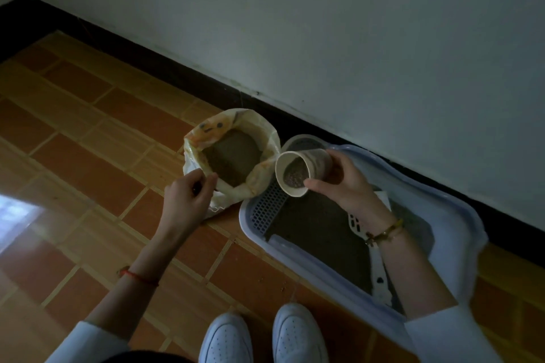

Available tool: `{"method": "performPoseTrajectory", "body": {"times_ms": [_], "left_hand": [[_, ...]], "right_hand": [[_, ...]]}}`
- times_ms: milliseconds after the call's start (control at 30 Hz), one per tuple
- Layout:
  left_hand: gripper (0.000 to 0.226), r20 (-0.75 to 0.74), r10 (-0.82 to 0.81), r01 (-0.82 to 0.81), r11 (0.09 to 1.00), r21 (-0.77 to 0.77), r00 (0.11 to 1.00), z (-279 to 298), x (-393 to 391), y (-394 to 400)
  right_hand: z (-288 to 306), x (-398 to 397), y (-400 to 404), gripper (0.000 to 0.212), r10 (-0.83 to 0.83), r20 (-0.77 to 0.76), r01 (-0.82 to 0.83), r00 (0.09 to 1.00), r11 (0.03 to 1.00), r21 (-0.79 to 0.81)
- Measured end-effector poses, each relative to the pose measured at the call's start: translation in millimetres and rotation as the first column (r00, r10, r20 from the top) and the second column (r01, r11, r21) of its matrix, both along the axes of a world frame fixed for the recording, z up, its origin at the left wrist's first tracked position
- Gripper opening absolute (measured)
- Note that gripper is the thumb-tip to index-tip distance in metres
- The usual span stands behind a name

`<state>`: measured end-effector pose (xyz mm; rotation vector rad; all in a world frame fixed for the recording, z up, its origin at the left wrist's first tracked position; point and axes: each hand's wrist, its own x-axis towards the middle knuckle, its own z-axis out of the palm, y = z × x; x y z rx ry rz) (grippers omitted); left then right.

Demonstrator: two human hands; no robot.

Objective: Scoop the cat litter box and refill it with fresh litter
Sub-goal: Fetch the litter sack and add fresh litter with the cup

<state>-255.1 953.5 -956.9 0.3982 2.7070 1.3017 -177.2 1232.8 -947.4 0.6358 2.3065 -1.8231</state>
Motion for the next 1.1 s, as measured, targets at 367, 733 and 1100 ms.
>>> {"method": "performPoseTrajectory", "body": {"times_ms": [367,733,1100], "left_hand": [[0.036,-0.031,0.028,-0.028,1.0,0.009,0.999,-5.1,-1.5,-2.0],[0.037,-0.041,0.048,-0.047,0.999,0.014,0.998,-5.6,-0.3,-1.0],[0.038,-0.037,0.036,-0.035,0.999,0.021,0.999,-5.2,-1.4,-1.6]], "right_hand": [[-6.2,32.3,25.1,0.095,-0.042,-0.039,0.052,0.998,0.951,0.305],[-4.0,28.9,33.9,0.102,0.004,-0.118,0.057,0.993,0.858,0.511],[9.0,22.5,20.8,0.104,0.139,-0.234,0.125,0.962,0.539,0.833]]}}
